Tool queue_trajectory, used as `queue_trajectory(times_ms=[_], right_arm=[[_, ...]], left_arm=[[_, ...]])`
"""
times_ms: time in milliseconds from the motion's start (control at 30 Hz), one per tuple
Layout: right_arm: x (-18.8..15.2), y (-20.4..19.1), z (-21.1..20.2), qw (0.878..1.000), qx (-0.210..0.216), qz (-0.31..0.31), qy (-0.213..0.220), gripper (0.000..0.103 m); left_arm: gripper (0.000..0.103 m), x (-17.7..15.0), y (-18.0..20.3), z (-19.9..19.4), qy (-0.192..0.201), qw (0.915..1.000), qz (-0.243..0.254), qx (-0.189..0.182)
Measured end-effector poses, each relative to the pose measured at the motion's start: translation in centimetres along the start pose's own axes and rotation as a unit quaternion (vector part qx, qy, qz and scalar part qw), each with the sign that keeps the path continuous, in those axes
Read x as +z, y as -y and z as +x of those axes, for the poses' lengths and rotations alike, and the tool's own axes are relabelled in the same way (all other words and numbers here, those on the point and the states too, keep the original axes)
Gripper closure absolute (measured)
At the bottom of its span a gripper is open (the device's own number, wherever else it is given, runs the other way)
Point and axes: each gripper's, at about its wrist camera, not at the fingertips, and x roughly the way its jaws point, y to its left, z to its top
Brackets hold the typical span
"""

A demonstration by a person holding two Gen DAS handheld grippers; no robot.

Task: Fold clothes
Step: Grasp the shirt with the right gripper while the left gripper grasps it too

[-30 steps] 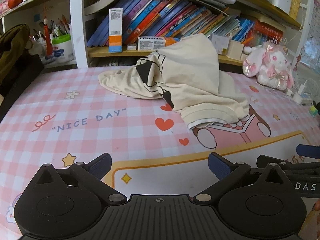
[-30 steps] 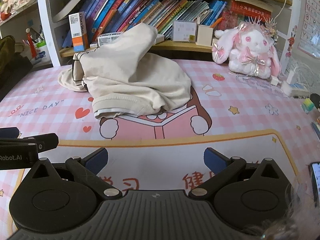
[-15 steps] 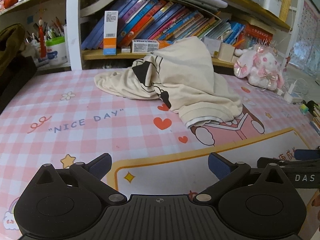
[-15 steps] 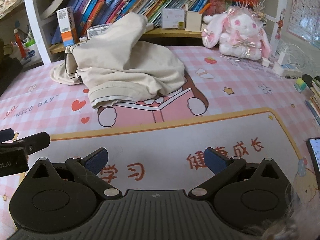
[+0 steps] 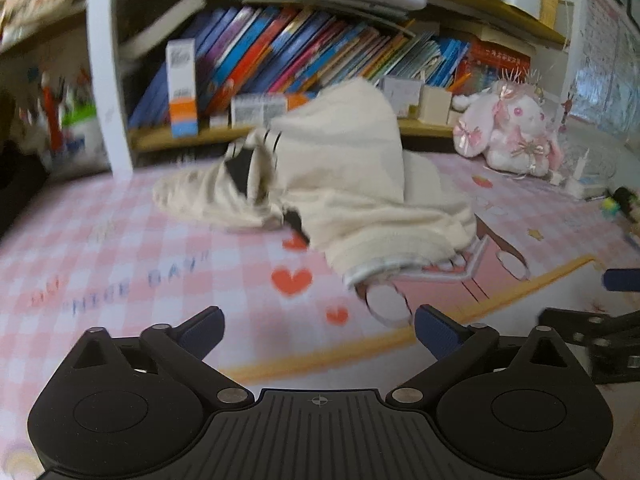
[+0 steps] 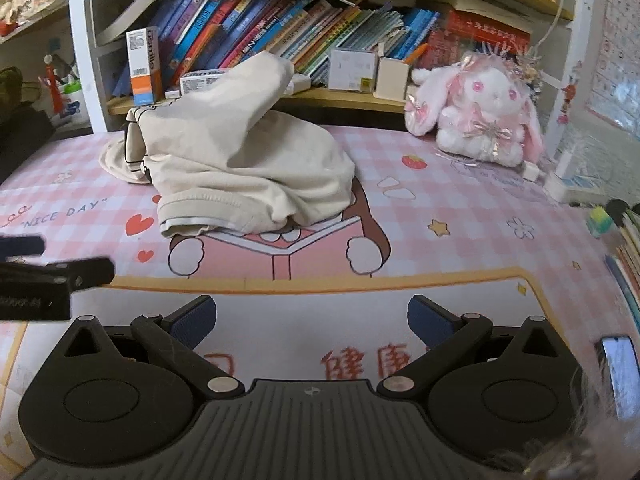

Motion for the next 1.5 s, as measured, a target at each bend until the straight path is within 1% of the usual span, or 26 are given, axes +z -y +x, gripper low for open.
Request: queue_trajectory(times_ms=[200, 233, 333, 400, 433, 467, 500, 533, 633, 700, 800, 833, 900, 967, 1000, 1033, 1067, 1100, 1133, 1167, 1233, 1267, 1300, 1367, 1400, 1500], right_arm=[[1.1, 2.9, 1.6, 0.998, 0.053, -0.011, -0.024, 0.0], [1.3, 3.3, 1.8, 0.998, 0.059, -0.022, -0.024, 0.0], [2.0, 3.9, 2.2, 0.995, 0.071, -0.069, -0.021, 0.0], [2.5, 4.1, 2.5, 0.992, 0.076, -0.102, -0.015, 0.0], [2.8, 4.3, 2.6, 0.99, 0.08, -0.118, -0.01, 0.0], [3.0, 4.4, 2.8, 0.987, 0.087, -0.137, -0.006, 0.001], [3.1, 4.4, 2.9, 0.983, 0.094, -0.155, -0.002, 0.003], [3.2, 4.4, 3.1, 0.979, 0.101, -0.176, 0.004, 0.003], [3.1, 3.9, 3.5, 0.959, 0.116, -0.256, 0.031, 0.008], [3.0, 3.2, 3.9, 0.941, 0.117, -0.313, 0.053, 0.013], [2.5, 2.0, 4.5, 0.906, 0.109, -0.398, 0.096, 0.017], [2.1, 1.5, 4.7, 0.889, 0.1, -0.432, 0.115, 0.017], [0.9, 0.5, 5.2, 0.843, 0.072, -0.509, 0.157, 0.018], [-0.3, -0.2, 5.8, 0.794, 0.049, -0.571, 0.2, 0.025], [-0.5, -0.3, 5.9, 0.776, 0.045, -0.59, 0.217, 0.036], [-0.6, -0.4, 5.8, 0.761, 0.045, -0.604, 0.231, 0.053], [0.1, -0.3, 5.2, 0.758, 0.06, -0.605, 0.236, 0.062], [0.8, -0.2, 4.5, 0.755, 0.075, -0.605, 0.241, 0.077], [1.4, -0.1, 3.9, 0.752, 0.09, -0.605, 0.245, 0.092], [2.1, 0.0, 3.2, 0.749, 0.105, -0.605, 0.25, 0.094], [3.6, 0.2, 1.8, 0.744, 0.138, -0.602, 0.256, 0.096], [5.0, 0.3, 0.9, 0.75, 0.165, -0.59, 0.248, 0.097], [6.1, 0.1, 0.2, 0.753, 0.18, -0.583, 0.247, 0.097], [8.2, -0.2, -0.8, 0.757, 0.188, -0.573, 0.251, 0.098], [9.3, -0.6, -1.4, 0.763, 0.195, -0.562, 0.252, 0.098], [12.4, -1.6, -3.1, 0.78, 0.216, -0.529, 0.255, 0.098]], left_arm=[[0.011, 1.8, 3.1, 4.0, 0.004, 0.9974, 0.066, 0.031], [0.014, 2.0, 3.9, 4.8, 0.003, 0.9958, 0.084, 0.037], [0.03, 2.4, 5.7, 7.3, -0.013, 0.9892, 0.133, 0.059], [0.037, 2.5, 6.3, 8.5, -0.021, 0.9876, 0.141, 0.066], [0.045, 2.6, 6.4, 8.6, -0.021, 0.9879, 0.14, 0.063], [0.059, 2.7, 6.6, 8.7, -0.022, 0.9883, 0.138, 0.06], [0.078, 2.9, 6.6, 8.5, -0.024, 0.9895, 0.132, 0.054], [0.087, 3.2, 6.5, 7.9, -0.022, 0.9917, 0.119, 0.044], [0.093, 4.4, 5.8, 4.6, -0.003, 0.9979, 0.065, -0.003], [0.093, 5.0, 5.8, 2.2, 0.017, 0.9986, 0.043, -0.025], [0.093, 5.7, 6.0, -1.3, 0.037, 0.9978, 0.022, -0.051], [0.093, 5.9, 6.1, -2.3, 0.043, 0.9972, 0.018, -0.058], [0.093, 5.9, 6.3, -3.9, 0.048, 0.9968, 0.016, -0.062], [0.093, 6.0, 6.4, -4.8, 0.047, 0.9971, 0.014, -0.058], [0.093, 5.9, 6.4, -5.1, 0.046, 0.9976, 0.017, -0.049], [0.092, 5.7, 6.4, -5.2, 0.044, 0.9982, 0.021, -0.035], [0.091, 5.4, 6.4, -5.3, 0.043, 0.9985, 0.021, -0.026], [0.085, 5.0, 6.4, -5.3, 0.044, 0.9987, 0.011, -0.022], [0.085, 4.6, 6.5, -5.3, 0.045, 0.9988, 0.002, -0.019], [0.08, 4.2, 6.5, -5.3, 0.046, 0.9988, -0.008, -0.015], [0.065, 3.5, 6.6, -5.3, 0.048, 0.9984, -0.027, -0.008], [0.046, 3.1, 6.6, -5.3, 0.049, 0.9981, -0.037, -0.004], [0.035, 2.7, 6.7, -5.3, 0.05, 0.9977, -0.046, 0.0], [0.025, 1.9, 6.7, -5.3, 0.052, 0.9965, -0.065, 0.007], [0.023, 1.5, 6.8, -5.3, 0.054, 0.9957, -0.074, 0.01], [0.021, 0.6, 6.9, -5.2, 0.058, 0.9927, -0.103, 0.021]])
